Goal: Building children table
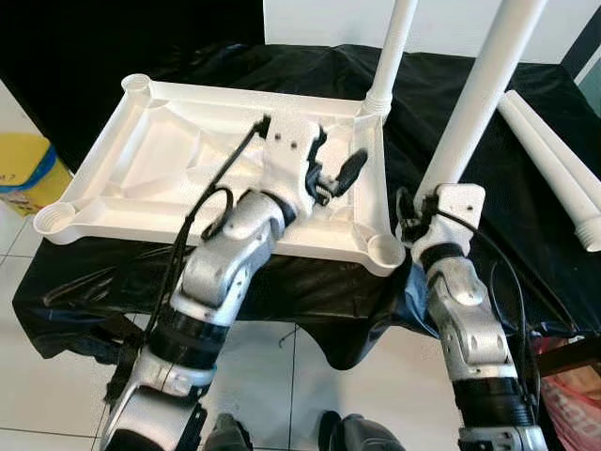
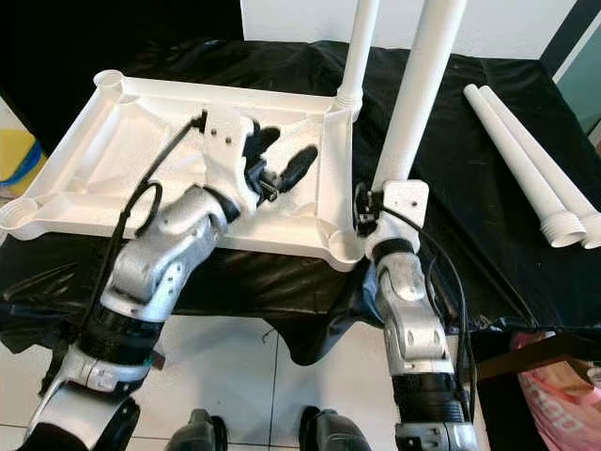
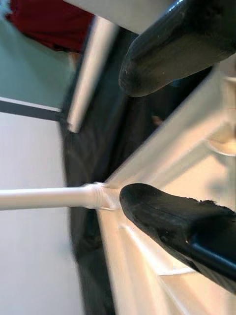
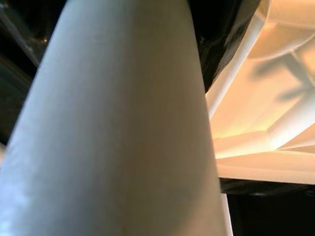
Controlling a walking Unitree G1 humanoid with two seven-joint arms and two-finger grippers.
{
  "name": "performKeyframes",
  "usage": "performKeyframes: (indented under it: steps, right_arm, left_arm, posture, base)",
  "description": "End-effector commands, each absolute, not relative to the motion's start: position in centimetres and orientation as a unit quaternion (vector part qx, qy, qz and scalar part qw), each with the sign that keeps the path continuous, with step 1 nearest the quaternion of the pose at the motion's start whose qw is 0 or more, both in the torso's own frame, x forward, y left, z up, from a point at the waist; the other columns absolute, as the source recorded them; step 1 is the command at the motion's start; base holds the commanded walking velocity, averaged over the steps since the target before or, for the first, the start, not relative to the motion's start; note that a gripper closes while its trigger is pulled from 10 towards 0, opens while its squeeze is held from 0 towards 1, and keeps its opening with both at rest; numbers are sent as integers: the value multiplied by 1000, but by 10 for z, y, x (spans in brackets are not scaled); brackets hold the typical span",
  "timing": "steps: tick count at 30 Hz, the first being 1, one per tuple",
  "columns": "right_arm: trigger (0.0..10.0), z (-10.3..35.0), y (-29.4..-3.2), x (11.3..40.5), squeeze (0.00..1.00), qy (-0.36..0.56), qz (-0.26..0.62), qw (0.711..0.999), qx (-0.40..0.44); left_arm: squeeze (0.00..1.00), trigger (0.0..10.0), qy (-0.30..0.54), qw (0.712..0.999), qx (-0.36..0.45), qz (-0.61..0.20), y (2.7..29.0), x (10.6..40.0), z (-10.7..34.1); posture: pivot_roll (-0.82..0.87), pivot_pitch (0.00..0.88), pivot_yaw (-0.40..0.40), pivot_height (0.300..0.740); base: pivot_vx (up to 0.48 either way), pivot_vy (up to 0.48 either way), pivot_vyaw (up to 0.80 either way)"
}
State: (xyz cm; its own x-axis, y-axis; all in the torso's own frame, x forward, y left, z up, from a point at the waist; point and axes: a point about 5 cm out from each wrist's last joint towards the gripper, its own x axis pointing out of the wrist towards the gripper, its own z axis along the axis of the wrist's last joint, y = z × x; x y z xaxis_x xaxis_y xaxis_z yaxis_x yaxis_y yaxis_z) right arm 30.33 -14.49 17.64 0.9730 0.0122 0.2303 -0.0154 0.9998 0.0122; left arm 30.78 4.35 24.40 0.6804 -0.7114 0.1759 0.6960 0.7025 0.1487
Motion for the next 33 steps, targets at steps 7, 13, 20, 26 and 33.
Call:
performKeyframes:
  steps: [7, 13, 20, 26, 33]
  right_arm:
    - [10000, 168, -129, 296, 0, -125, 73, 989, 29]
    - [10000, 161, -126, 300, 0, -117, 90, 989, 28]
    - [10000, 155, -125, 302, 0, -106, 98, 989, 24]
    - [10000, 146, -126, 300, 0, -96, 109, 989, 8]
    - [10000, 135, -127, 294, 0, -109, 134, 985, -10]
  left_arm:
    - [0, 10000, -84, 910, 93, -394, 45, 295, 211]
    - [0, 10000, -65, 897, 87, -429, 45, 284, 203]
    - [0, 10000, -57, 888, 91, -447, 44, 277, 198]
    - [0, 10000, -50, 881, 96, -460, 42, 273, 196]
    - [0, 10000, -28, 856, 109, -505, 38, 260, 188]
  posture:
    - [9, 184, -61, 740]
    - [15, 184, -67, 740]
    - [25, 187, -71, 740]
    - [26, 196, -73, 740]
    - [23, 202, -66, 740]
  base:
    - [0, 0, 0]
    - [0, 0, 0]
    - [0, 0, 0]
    - [0, 0, 0]
    - [0, 0, 0]
